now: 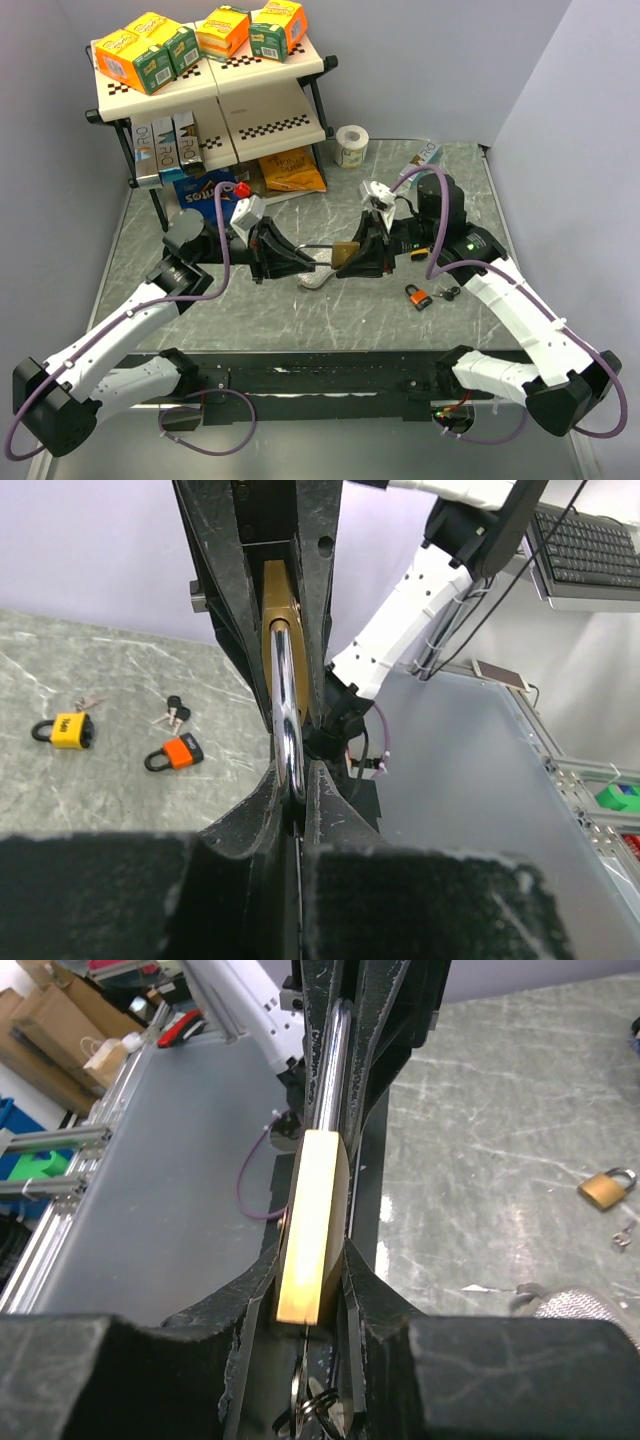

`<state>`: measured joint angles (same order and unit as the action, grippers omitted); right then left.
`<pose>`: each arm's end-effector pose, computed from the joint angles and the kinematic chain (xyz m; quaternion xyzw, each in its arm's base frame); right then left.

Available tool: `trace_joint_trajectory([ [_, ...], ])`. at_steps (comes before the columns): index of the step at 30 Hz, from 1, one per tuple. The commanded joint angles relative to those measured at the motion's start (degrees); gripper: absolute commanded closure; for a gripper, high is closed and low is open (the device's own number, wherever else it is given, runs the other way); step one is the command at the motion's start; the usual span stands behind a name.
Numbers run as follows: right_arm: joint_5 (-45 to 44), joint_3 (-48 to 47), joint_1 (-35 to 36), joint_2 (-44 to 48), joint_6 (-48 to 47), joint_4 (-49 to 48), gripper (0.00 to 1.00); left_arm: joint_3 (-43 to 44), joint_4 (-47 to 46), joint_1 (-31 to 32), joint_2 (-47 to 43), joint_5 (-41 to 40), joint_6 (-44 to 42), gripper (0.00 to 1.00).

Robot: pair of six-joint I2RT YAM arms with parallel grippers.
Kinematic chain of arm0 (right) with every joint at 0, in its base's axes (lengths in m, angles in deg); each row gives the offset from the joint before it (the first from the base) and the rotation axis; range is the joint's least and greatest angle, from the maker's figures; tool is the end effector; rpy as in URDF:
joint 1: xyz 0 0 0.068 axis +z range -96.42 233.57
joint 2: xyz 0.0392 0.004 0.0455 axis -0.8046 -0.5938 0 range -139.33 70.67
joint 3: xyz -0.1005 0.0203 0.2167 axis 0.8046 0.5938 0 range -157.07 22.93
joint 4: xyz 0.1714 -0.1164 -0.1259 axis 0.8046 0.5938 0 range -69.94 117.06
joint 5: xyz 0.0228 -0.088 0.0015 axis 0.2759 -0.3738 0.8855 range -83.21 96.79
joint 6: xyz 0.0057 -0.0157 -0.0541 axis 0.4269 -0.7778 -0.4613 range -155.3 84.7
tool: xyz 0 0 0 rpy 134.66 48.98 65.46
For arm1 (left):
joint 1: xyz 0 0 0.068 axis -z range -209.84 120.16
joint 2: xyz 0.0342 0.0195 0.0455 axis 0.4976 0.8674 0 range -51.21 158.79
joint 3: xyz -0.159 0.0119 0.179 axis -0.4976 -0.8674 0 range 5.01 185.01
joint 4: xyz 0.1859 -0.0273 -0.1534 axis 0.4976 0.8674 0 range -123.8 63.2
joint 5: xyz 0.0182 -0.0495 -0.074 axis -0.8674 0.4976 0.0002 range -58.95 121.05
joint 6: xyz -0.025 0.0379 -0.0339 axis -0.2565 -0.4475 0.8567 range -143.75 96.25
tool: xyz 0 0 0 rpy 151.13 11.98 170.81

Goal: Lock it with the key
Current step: Lock the lock.

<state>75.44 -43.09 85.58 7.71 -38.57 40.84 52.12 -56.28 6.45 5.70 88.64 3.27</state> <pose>0.1679 0.1484 0.3630 -0.5189 0.5349 0.5620 0.3588 0.1569 -0.1566 0.3476 0.4191 0.5152 -0.6152 0.4247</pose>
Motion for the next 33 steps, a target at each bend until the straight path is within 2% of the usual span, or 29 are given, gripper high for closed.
trace_joint_trajectory([
  [1,0.2,-3.9,7.5,-4.6,-4.5,-5.7,1.00,0.4,-0.2,6.4,3.7,-2.8,-2.9,0.99],
  [5,1.0,-4.6,3.7,-3.9,-7.2,0.2,1.00,-0.1,4.0,2.4,1.5,-1.1,-4.3,0.99],
  [7,0.8,-5.2,1.4,-3.4,-10.1,4.7,0.90,0.2,7.2,-0.6,0.2,0.4,-6.1,0.99],
  [8,0.7,-5.3,0.7,-3.1,-11.0,6.1,0.63,0.3,8.2,-1.6,-0.1,0.9,-6.6,0.99],
  [9,0.2,-5.3,-0.1,-3.2,-13.1,7.4,0.49,0.4,9.2,-3.5,-0.3,1.5,-7.2,0.99],
  [11,-0.2,-5.5,-1.9,-3.0,-16.1,12.0,0.26,0.9,12.4,-5.2,-0.5,3.5,-9.4,0.99],
  [12,-0.6,-5.7,-2.6,-3.1,-17.3,13.7,0.23,1.0,13.7,-6.5,-0.7,3.8,-10.3,0.99],
  [14,-1.3,-6.1,-4.4,-2.8,-20.9,17.9,0.19,1.9,18.0,-7.3,-0.8,5.1,-14.2,0.99],
  [20,-2.3,-7.4,-6.1,-3.1,-27.8,25.4,0.19,3.8,26.1,-8.0,-1.1,7.4,-21.8,0.99],
  [27,-3.7,-6.7,-3.0,-5.5,-25.9,23.2,0.19,6.8,32.1,-8.0,1.3,10.2,-28.4,0.99],
  [33,-6.1,-5.9,1.1,-7.3,-24.8,21.7,0.20,8.1,33.3,-7.7,2.5,10.2,-29.8,0.99],
])
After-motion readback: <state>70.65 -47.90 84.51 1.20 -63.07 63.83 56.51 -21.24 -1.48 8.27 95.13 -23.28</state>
